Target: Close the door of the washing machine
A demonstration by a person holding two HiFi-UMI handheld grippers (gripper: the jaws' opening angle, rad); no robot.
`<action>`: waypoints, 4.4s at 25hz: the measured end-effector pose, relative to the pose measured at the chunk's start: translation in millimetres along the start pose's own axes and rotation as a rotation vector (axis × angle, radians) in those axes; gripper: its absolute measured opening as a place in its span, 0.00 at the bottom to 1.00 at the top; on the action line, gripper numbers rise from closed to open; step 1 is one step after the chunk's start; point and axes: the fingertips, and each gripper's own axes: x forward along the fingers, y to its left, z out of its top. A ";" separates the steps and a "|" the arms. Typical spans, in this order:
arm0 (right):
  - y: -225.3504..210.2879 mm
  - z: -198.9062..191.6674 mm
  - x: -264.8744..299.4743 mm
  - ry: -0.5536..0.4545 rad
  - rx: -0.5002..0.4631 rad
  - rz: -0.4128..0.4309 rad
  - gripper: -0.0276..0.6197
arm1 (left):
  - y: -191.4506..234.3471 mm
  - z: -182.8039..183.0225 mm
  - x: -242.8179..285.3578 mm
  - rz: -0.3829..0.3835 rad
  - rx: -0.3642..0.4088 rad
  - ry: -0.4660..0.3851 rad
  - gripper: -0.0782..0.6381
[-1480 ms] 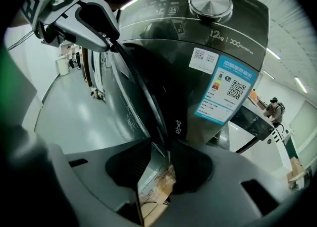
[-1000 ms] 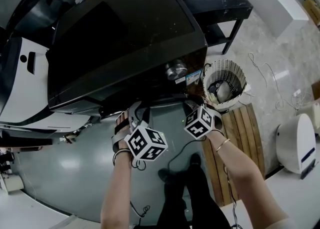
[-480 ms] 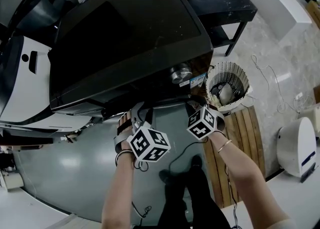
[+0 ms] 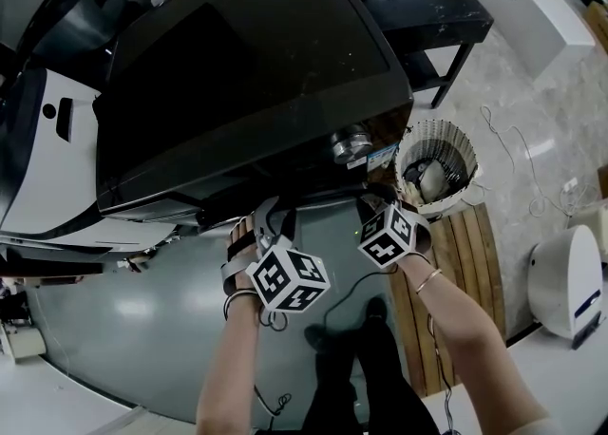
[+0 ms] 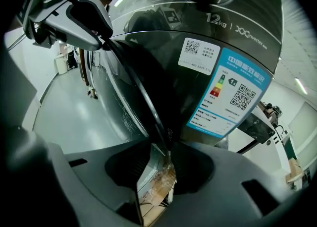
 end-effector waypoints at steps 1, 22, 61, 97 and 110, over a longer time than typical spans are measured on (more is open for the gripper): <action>-0.1 0.0 0.6 0.002 0.005 -0.002 0.26 | 0.5 0.0 0.1 -0.001 0.000 0.000 0.33; 0.4 -2.5 -8.7 -0.024 0.011 -0.015 0.26 | -1.7 0.4 -5.5 0.025 -0.026 0.003 0.35; 70.4 78.8 -189.1 -0.214 0.164 0.024 0.23 | 11.6 -67.2 -180.2 0.100 -0.403 -0.035 0.32; 223.0 182.7 -353.6 -0.405 0.230 0.089 0.05 | 44.3 -232.8 -378.3 0.227 -1.053 -0.243 0.15; 249.9 178.6 -355.8 -0.371 0.278 0.049 0.05 | 44.0 -267.2 -393.1 0.186 -1.061 -0.265 0.14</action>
